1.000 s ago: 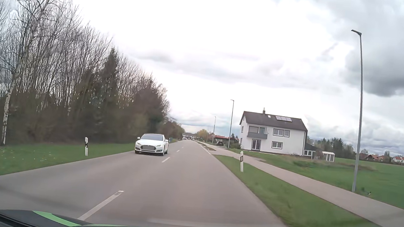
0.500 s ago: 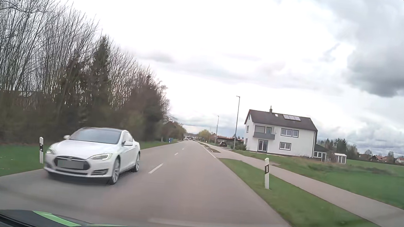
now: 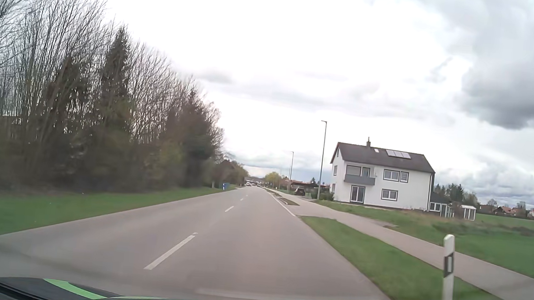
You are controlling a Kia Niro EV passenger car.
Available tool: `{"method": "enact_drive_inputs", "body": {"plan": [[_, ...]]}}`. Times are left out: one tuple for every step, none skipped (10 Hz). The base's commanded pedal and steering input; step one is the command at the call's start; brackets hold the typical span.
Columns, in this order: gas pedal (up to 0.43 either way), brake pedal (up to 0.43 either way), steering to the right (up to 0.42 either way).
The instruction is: Follow the waypoints while adhering to traffic rules and regulations
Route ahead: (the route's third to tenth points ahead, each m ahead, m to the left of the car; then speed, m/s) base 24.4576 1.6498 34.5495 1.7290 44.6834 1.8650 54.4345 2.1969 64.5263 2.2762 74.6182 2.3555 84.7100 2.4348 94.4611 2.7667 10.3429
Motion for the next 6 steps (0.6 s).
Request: {"method": "enact_drive_inputs", "body": {"plan": [[0.197, 0.0, -0.005], [0.197, 0.0, -0.005], [0.197, 0.0, -0.004], [0.197, 0.0, -0.002], [0.197, 0.0, 0.001], [0.197, 0.0, 0.002]]}}
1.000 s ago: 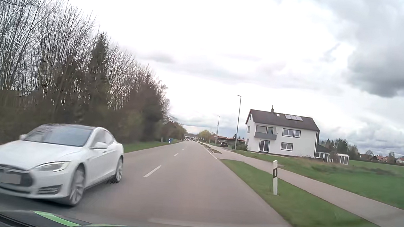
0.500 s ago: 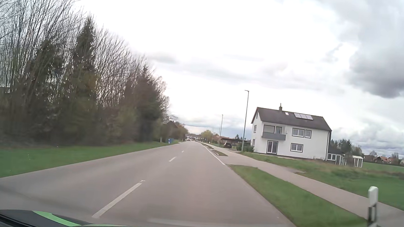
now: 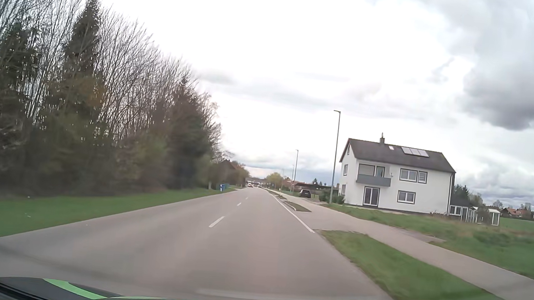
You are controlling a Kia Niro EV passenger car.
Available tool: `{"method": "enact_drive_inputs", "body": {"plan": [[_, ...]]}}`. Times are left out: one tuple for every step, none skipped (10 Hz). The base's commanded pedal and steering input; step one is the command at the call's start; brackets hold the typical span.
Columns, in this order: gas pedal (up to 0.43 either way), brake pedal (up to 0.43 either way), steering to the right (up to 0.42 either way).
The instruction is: Follow the waypoints while adhering to traffic rules and regulations
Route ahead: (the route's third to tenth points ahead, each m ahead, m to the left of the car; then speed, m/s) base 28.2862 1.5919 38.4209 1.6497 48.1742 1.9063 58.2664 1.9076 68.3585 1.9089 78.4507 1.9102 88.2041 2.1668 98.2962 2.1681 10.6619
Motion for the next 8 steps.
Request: {"method": "enact_drive_inputs", "body": {"plan": [[0.197, 0.0, 0.004], [0.197, 0.0, 0.004], [0.197, 0.0, 0.005], [0.197, 0.0, 0.005], [0.197, 0.0, 0.005], [0.197, 0.0, 0.005], [0.197, 0.0, 0.005], [0.197, 0.0, 0.004]]}}
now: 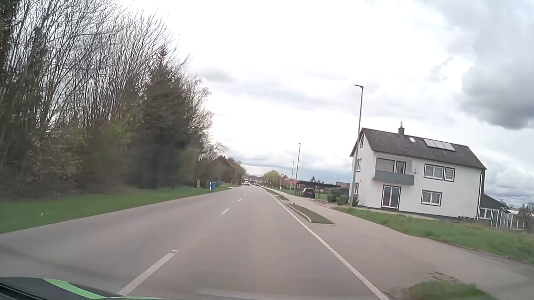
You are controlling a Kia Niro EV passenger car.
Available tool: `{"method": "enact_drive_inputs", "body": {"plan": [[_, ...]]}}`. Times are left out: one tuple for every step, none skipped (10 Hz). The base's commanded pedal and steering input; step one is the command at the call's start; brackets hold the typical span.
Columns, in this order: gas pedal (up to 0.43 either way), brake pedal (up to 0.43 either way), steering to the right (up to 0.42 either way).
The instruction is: Follow the waypoints while adhering to traffic rules and regulations
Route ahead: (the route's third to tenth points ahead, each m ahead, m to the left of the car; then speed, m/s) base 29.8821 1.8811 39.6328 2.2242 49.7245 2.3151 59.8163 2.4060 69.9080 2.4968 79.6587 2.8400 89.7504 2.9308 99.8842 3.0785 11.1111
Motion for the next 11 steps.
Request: {"method": "enact_drive_inputs", "body": {"plan": [[0.197, 0.0, 0.003], [0.197, 0.0, 0.0], [0.197, 0.0, -0.003], [0.197, 0.0, -0.003], [0.197, 0.0, -0.004], [0.197, 0.0, -0.004], [0.197, 0.0, -0.004], [0.197, 0.0, -0.004], [0.197, 0.0, -0.004], [0.197, 0.0, -0.004], [0.197, 0.0, -0.004]]}}
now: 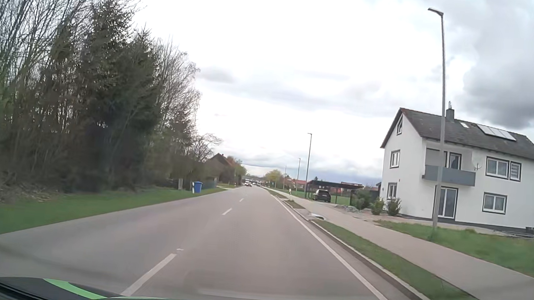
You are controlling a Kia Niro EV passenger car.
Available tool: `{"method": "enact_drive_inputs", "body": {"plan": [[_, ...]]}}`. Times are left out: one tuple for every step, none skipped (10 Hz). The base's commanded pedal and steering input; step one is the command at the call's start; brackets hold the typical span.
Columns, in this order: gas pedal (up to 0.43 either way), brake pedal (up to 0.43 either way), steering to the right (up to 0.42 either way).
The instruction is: Follow the waypoints while adhering to traffic rules and regulations
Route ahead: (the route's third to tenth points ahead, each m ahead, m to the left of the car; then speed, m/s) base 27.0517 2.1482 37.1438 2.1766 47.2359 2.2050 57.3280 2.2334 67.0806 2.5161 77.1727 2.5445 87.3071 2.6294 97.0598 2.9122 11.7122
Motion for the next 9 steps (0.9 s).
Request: {"method": "enact_drive_inputs", "body": {"plan": [[0.197, 0.0, -0.004], [0.197, 0.0, -0.004], [0.197, 0.0, -0.004], [0.197, 0.0, -0.004], [0.189, 0.0, -0.001], [0.189, 0.0, 0.001], [0.189, 0.0, 0.001], [0.177, 0.0, 0.001], [0.157, 0.0, 0.001]]}}
